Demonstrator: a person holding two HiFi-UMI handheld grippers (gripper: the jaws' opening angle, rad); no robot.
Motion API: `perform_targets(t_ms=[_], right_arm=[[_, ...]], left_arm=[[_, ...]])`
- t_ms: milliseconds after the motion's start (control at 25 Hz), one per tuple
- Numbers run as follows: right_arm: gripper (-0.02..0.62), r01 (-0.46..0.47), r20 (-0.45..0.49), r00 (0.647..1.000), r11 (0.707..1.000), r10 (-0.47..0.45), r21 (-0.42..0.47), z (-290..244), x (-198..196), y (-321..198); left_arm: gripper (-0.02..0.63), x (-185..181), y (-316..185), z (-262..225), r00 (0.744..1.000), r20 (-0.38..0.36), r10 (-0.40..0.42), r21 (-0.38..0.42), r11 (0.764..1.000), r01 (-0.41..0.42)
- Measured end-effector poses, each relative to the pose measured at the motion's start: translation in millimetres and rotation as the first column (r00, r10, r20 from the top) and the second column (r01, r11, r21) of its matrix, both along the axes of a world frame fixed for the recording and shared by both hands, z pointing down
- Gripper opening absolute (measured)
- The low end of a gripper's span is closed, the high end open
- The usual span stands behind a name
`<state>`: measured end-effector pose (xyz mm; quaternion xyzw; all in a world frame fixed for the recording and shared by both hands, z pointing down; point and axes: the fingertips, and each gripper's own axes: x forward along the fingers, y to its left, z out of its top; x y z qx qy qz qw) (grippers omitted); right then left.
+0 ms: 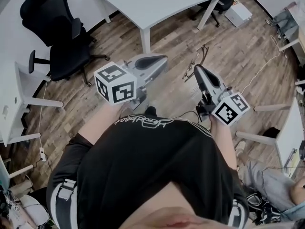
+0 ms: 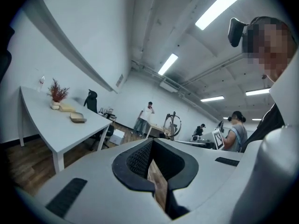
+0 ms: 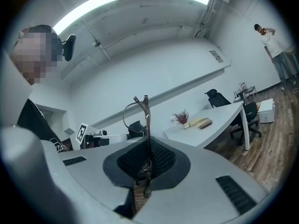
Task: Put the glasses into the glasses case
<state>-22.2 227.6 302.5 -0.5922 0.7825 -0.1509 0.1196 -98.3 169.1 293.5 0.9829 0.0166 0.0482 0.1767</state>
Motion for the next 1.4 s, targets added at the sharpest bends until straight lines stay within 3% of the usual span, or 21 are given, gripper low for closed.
perform_targets(t_ms=[320, 520, 960, 1400], right_arm=[[0.015, -0.027, 0.011, 1.000, 0.999, 0.027, -0.029, 1.0, 57.6, -142.3], [0.015, -0.059, 0.022, 0.998, 0.998, 0.060, -0.035, 7.1, 84.3, -203.2], [0.015, -0.079, 0.031, 0.996, 0.996, 0.081, -0.049, 19.1, 96.3, -249.7], [0.015, -0.002, -0.010, 1.000, 1.000, 0.002, -0.002, 8.3, 118.7, -302.7]], left_arm=[[0.006, 59.5, -146.7, 6.0, 1.000, 0.019, 0.018, -0.036, 0.999, -0.017], [0.006, 82.1, -212.7, 14.5, 0.999, 0.027, 0.025, -0.051, 0.998, -0.024], [0.006, 88.6, -265.4, 26.7, 1.000, 0.016, 0.017, -0.076, 0.997, -0.015], [0.006, 117.2, -297.6, 16.4, 1.000, -0.019, -0.021, -0.027, 0.999, 0.020]])
